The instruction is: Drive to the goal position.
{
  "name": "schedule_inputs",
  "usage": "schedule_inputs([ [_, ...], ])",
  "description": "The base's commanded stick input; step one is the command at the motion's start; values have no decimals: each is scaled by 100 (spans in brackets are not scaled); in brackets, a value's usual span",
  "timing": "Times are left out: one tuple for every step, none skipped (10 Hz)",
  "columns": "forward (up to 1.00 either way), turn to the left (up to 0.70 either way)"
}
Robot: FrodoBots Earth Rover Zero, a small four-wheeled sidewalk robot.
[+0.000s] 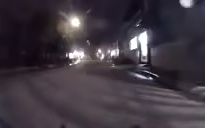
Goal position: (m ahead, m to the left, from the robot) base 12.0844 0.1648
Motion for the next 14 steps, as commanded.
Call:
schedule_inputs([
  [100, -34],
  [100, -16],
  [100, 0],
  [100, 0],
  [100, 0],
  [100, 0],
  [100, 0],
  [100, 0],
  [100, 0],
  [100, 0],
  [100, 0],
  [100, 0],
  [100, 0],
  [100, 0],
])
